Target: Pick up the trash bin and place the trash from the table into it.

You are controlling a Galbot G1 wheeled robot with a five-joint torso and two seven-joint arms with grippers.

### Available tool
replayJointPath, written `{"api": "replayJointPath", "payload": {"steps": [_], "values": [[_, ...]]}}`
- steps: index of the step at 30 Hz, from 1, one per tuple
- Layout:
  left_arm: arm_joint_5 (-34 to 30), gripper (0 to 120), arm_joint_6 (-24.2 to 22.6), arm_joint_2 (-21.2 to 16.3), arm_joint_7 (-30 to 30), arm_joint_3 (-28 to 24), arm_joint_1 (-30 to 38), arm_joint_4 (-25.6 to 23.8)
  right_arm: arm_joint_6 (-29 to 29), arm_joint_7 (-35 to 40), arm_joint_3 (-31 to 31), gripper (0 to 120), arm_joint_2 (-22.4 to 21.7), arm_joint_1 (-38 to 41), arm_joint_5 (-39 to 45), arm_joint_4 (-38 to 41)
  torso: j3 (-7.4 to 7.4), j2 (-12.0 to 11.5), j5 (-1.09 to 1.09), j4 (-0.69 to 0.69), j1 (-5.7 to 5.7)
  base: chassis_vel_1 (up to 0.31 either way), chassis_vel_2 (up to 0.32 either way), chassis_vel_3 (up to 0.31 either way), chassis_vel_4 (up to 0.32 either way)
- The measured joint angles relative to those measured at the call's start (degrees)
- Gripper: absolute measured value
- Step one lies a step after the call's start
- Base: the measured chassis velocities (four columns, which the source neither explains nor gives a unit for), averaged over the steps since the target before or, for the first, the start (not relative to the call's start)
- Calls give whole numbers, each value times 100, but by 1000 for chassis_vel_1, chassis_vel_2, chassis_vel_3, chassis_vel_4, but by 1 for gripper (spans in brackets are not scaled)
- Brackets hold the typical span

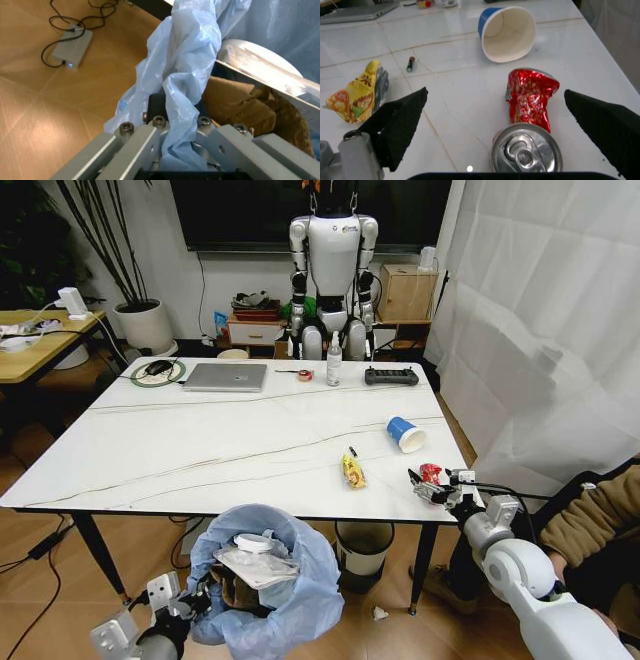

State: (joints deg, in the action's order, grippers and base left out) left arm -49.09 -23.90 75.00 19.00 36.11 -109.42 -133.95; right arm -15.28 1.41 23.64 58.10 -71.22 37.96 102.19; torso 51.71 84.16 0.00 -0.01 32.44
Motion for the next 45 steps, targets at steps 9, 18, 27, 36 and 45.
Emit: {"api": "replayJointPath", "payload": {"steps": [9, 18, 27, 36, 45], "values": [[-6, 0, 3, -5, -1, -9, 58, 37, -112, 32, -49, 100, 2, -100, -3, -71, 0, 0, 1, 0, 0, 0, 0, 0, 0], [-19, 0, 7, -17, -1, -11, 76, 65, -113, -1, -42, 94, 13, -83, -5, -252, 0, 0, 1, 0, 0, 0, 0, 0, 0], [-28, 0, 7, -20, -1, -16, 93, 81, -106, -61, -7, 68, 19, -90, -5, -303, 0, 0, 0, 0, 0, 0, 0, 0, 0], [-47, 0, 7, -38, 2, -15, 127, 101, -78, -101, 7, 44, 13, -95, -56, -365, -1, 0, 0, 1, 0, 0, 0, 0, 0], [-79, 0, 2, -46, 12, -21, 169, 123, 114, -224, 130, 44, 10, -69, 145, -196, 0, 0, 0, 0, 0, 0, 0, 0, 0]]}}
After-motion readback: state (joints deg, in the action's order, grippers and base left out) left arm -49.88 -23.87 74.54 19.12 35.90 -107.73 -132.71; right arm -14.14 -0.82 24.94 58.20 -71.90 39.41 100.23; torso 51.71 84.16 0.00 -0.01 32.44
